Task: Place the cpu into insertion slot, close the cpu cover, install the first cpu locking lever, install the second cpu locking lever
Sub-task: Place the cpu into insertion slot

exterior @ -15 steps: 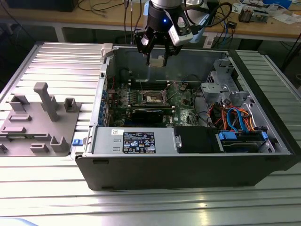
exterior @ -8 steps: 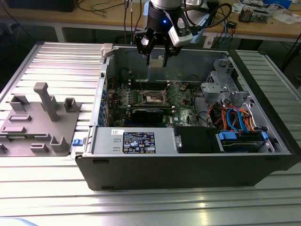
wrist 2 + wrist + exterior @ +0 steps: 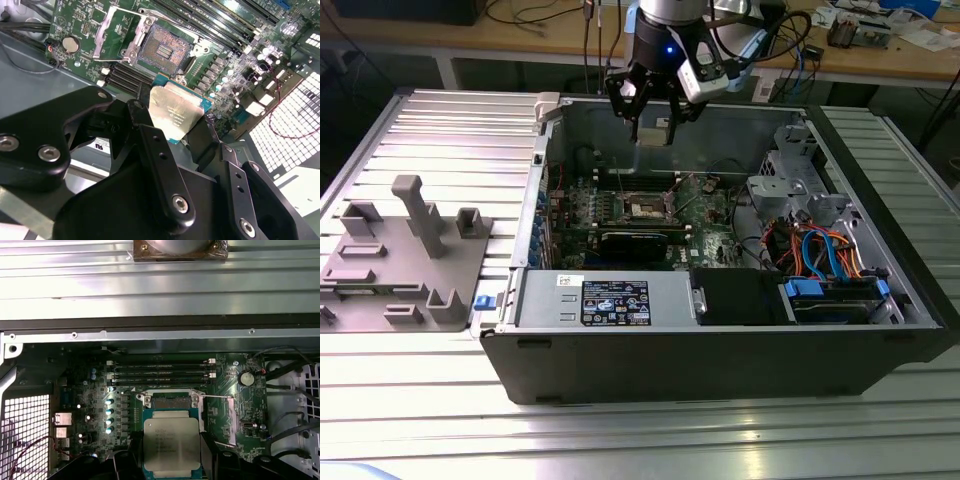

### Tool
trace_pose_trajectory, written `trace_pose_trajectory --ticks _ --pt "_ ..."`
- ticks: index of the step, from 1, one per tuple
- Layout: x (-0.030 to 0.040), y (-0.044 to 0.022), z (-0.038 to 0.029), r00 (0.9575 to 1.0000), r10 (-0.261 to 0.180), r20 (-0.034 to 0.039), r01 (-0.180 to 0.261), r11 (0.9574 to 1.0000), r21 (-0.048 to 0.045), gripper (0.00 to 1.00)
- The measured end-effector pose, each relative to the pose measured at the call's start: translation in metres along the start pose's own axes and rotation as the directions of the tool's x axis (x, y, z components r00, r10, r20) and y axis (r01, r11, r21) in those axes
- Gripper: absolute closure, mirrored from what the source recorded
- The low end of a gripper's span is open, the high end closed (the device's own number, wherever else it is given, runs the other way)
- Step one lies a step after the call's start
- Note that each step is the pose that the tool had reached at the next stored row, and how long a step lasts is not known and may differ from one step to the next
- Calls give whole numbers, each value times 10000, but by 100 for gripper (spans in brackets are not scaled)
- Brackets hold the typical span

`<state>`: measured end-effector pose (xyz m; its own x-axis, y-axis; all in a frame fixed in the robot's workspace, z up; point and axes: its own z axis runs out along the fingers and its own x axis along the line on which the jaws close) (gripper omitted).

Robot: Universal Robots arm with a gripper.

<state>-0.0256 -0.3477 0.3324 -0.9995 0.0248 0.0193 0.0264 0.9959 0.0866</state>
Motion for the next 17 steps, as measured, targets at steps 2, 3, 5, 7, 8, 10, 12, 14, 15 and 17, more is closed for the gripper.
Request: trace_pose_trajectory --ticks 2,3,5,7,8,10,12,14,15,17 --pt "0 -1 7 10000 0 0 0 10000 1 46" --pt "0 -1 8 10000 0 0 0 10000 0 46" --pt "0 -1 14 10000 0 0 0 10000 1 46" --pt "0 -2 18 10000 0 0 0 10000 0 46" --pt "0 -3 25 10000 0 0 0 10000 0 46" --pt "-1 -3 32 10000 0 0 0 10000 1 46" --pt "-1 -4 36 10000 0 0 0 10000 1 46" --pt "-1 -4 40 10000 0 0 0 10000 1 46" --pt "-1 -5 57 10000 0 0 0 10000 1 46" --pt "-1 -7 70 10000 0 0 0 10000 0 46"
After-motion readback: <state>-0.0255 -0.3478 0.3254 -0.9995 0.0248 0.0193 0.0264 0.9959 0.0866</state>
